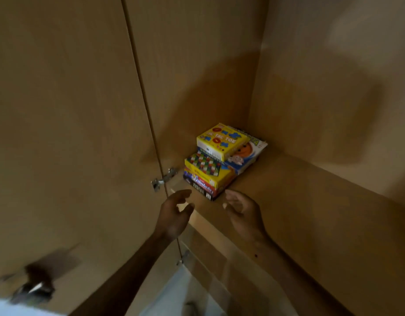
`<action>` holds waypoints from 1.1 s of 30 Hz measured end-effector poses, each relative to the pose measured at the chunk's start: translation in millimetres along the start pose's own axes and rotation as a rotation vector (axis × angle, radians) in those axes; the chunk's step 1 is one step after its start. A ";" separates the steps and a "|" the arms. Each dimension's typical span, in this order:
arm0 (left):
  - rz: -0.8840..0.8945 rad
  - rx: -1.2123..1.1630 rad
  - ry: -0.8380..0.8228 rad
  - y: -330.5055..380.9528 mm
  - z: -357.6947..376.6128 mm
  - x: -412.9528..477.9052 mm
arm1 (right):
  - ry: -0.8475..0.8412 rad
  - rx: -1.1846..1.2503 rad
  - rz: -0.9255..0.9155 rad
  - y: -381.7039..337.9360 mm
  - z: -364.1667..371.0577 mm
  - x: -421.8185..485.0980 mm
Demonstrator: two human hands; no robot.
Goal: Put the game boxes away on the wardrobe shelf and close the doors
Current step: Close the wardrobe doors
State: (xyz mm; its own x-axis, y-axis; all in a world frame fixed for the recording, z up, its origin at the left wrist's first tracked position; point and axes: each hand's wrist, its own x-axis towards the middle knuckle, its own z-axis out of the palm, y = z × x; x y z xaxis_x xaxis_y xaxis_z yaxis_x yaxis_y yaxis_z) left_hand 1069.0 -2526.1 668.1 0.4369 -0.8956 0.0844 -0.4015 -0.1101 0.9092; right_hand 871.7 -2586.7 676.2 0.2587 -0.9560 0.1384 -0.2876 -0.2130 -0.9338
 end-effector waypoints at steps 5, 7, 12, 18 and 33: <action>-0.051 -0.046 -0.063 -12.8 -15.0 -73.3 | 0.008 0.034 0.139 0.7 13.5 -74.6; -0.028 -0.045 -0.104 -16.1 -26.1 -97.1 | 0.007 0.012 0.150 -2.9 16.6 -104.0; 0.019 -0.063 -0.217 -24.1 -58.6 -146.1 | 0.094 -0.017 0.134 -17.9 35.6 -173.1; 0.074 -0.153 -0.329 -41.3 -113.3 -209.2 | 0.254 0.003 0.145 -47.1 75.3 -276.1; 0.207 -0.196 -0.686 -4.6 -106.7 -437.4 | 0.625 -0.109 0.305 -74.5 27.9 -588.7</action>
State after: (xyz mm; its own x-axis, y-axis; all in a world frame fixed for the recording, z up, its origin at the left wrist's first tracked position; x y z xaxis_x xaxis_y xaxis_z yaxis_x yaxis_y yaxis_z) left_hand 965.7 -2088.0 670.5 -0.2589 -0.9648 0.0465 -0.2414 0.1113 0.9640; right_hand 766.6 -2002.3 655.1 -0.4172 -0.9062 0.0696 -0.3621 0.0955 -0.9272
